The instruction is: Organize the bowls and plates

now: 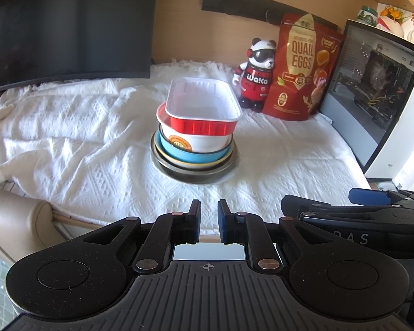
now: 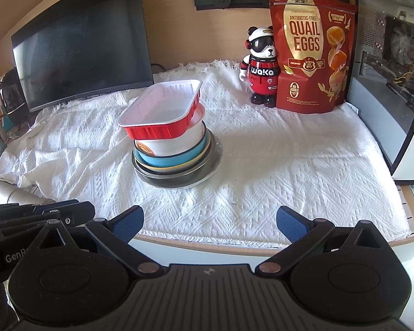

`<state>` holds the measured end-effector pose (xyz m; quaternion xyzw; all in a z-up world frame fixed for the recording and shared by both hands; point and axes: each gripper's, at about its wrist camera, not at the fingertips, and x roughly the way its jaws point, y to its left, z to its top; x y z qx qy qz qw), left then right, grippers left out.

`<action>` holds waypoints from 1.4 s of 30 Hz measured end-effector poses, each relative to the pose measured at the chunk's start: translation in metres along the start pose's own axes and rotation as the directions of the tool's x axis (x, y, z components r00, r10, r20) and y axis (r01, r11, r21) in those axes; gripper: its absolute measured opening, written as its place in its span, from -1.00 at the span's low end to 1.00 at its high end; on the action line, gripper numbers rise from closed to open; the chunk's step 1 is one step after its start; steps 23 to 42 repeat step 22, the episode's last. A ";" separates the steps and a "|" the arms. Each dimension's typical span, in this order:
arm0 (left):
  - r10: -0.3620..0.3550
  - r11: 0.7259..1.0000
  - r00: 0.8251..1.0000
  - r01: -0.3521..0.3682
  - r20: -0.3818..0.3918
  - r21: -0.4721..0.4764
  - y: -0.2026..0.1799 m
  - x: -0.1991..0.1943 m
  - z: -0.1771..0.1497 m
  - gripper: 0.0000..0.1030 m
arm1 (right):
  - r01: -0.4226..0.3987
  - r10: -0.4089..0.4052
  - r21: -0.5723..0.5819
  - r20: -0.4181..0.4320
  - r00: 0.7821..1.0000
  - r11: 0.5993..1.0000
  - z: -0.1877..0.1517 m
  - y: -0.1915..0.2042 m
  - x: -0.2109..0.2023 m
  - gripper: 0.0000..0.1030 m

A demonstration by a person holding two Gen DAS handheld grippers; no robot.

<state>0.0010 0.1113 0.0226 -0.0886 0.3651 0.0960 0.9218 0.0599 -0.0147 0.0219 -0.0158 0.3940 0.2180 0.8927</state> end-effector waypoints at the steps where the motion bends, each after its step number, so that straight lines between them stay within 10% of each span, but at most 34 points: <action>1: 0.000 1.000 1.000 0.000 0.000 0.000 0.000 0.000 0.000 -0.69 | 0.001 -0.001 0.000 0.000 1.000 1.000 0.000 0.000 0.000 0.99; 42: -0.066 0.998 0.998 0.066 -0.005 -0.020 0.011 0.016 -0.002 -0.69 | 0.049 -0.049 -0.001 -0.001 0.999 0.999 0.004 -0.002 0.013 0.99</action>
